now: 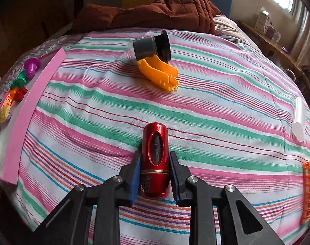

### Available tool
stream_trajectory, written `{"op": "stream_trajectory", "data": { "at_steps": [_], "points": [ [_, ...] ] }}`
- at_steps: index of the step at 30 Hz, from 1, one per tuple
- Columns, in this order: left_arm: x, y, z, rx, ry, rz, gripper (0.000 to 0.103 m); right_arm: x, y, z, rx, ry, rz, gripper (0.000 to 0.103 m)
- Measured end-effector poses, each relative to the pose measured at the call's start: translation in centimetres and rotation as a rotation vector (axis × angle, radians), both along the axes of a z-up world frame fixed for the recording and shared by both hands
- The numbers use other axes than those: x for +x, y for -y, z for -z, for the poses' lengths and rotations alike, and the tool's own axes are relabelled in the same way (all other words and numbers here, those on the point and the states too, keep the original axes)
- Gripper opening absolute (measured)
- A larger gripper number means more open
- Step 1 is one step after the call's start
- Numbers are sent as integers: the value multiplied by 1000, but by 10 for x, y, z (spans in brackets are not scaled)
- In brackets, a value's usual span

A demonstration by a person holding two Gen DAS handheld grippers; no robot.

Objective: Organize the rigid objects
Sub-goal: 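Lower the brown comb piece into the tray and open the left gripper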

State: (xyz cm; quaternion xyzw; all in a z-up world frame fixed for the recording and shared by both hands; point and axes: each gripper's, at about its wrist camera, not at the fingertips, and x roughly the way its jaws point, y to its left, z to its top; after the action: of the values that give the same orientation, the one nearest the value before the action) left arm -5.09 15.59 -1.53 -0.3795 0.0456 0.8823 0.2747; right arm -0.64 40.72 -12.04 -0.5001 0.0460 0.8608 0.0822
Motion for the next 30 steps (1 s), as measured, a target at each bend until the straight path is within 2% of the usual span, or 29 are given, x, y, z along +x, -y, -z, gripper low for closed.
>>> {"op": "stream_trajectory", "data": {
  "at_steps": [3, 9, 19, 26, 30],
  "points": [
    [3, 19, 0, -7, -5, -46, 67, 2, -2, 1, -17, -29, 12, 27],
    [8, 47, 4, -23, 0, -107, 67, 1, 4, 2, 26, -34, -3, 27],
    [12, 58, 8, -28, 11, -142, 67, 0, 7, 3, 42, -39, 1, 27],
    [4, 82, 11, 52, 71, -178, 66, -2, 7, 3, 44, -39, -1, 27],
    [-1, 101, 15, 71, 78, -219, 67, -3, 7, 3, 46, -39, -3, 27]
  ]
}}
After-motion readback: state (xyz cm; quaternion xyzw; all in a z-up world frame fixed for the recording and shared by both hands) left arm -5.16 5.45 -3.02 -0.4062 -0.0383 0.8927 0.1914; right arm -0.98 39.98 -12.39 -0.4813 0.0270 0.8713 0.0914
